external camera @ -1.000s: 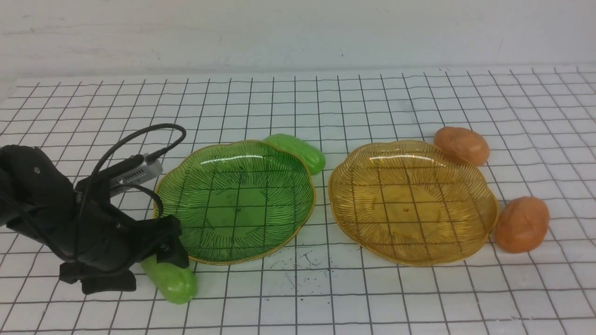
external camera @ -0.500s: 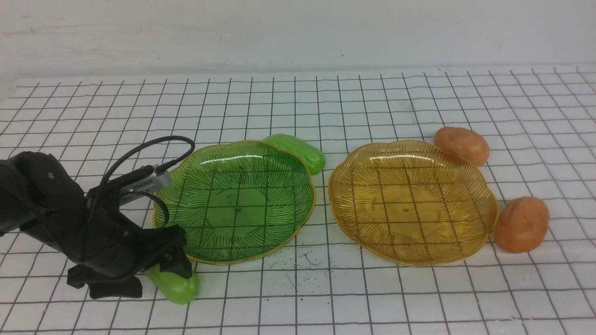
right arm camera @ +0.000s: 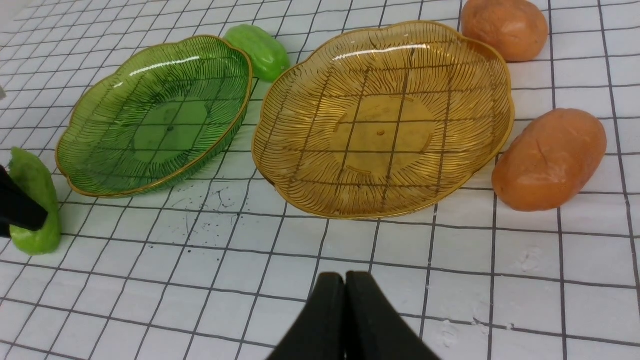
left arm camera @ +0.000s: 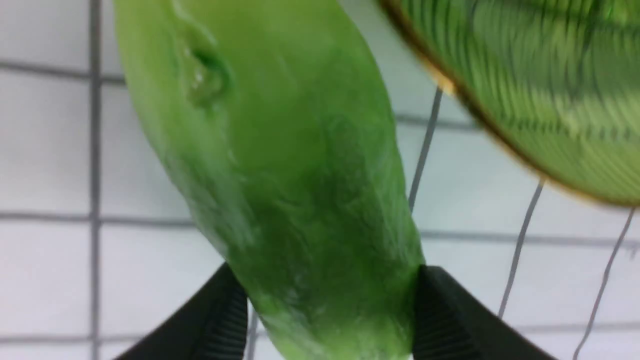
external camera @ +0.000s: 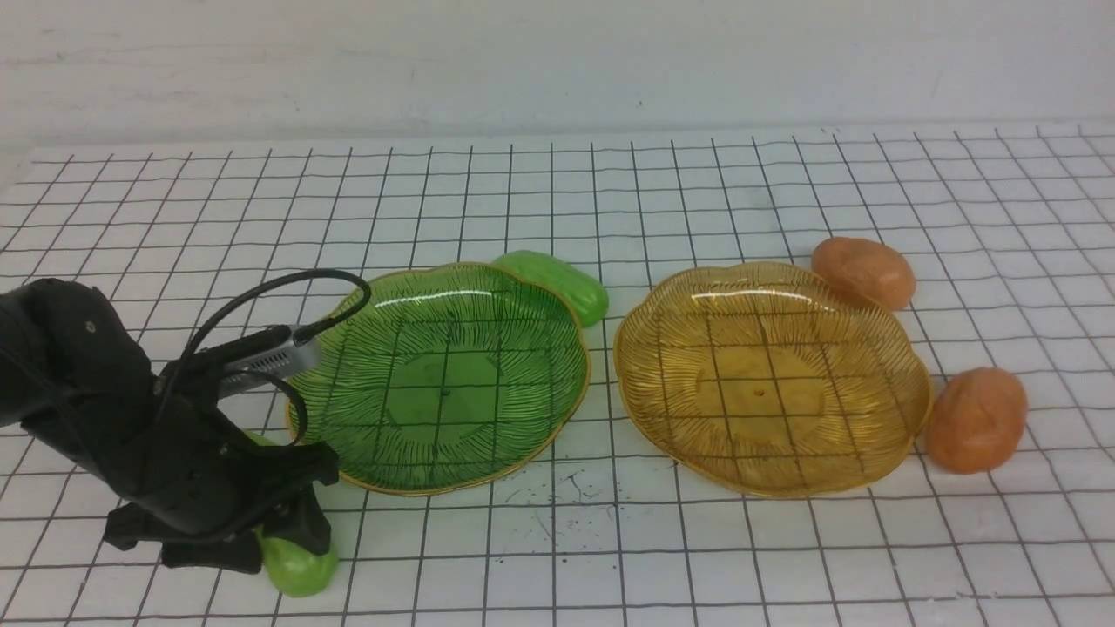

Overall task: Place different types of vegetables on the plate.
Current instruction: 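Put the green cucumber next to the left plate into that plate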

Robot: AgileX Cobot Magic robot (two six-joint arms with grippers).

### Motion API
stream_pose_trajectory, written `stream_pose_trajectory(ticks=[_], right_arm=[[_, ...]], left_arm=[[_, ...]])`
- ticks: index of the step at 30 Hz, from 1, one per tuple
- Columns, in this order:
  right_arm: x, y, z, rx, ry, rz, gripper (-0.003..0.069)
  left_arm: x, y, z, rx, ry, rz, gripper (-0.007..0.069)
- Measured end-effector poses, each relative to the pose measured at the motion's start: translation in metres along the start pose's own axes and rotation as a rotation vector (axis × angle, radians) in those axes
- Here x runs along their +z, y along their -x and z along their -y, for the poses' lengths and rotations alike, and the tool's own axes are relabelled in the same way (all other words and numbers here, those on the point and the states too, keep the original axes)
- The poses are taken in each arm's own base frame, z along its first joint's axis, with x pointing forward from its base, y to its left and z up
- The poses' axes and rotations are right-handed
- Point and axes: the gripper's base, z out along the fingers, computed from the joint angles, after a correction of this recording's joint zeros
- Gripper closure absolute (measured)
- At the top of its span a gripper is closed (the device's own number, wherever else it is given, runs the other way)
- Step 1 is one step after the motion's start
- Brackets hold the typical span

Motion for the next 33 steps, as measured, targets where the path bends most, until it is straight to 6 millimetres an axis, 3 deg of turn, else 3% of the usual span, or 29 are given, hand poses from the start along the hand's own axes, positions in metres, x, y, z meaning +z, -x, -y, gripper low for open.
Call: stream_pose_trajectory(ticks=[11, 15, 18, 22, 26, 30, 33], right_arm=[[0.000, 0.000, 0.000, 0.005, 0.005, 0.001, 0.0673], [0.005, 0.003, 0.000, 0.013, 0.007, -0.032, 0.0673], [0.019, 0.017, 0.004, 0.003, -0.021, -0.146, 0.0673], [0.041, 0.040, 0.020, -0.026, -0.147, -0.257, 0.0673], [0.069, 0.068, 0.045, 0.042, -0.308, -0.339, 0.0673], [0.095, 0.077, 0.065, 0.121, -0.354, -0.396, 0.0673], [0.124, 0.079, 0.089, 0.232, -0.361, -0.458, 0.0673]], left_arm=[[-0.061, -0.017, 0.008, 0.101, 0.014, 0.142, 0.0250], [-0.084, -0.008, 0.023, 0.321, -0.035, 0.237, 0.0250], [-0.095, 0.006, 0.039, 0.487, -0.118, 0.328, 0.0250], [-0.094, 0.022, 0.047, 0.537, -0.164, 0.425, 0.0250], [-0.080, 0.036, 0.045, 0.562, -0.148, 0.463, 0.0250], [-0.065, 0.043, 0.043, 0.569, -0.138, 0.434, 0.0237], [-0.053, 0.046, 0.044, 0.566, -0.142, 0.402, 0.0168]])
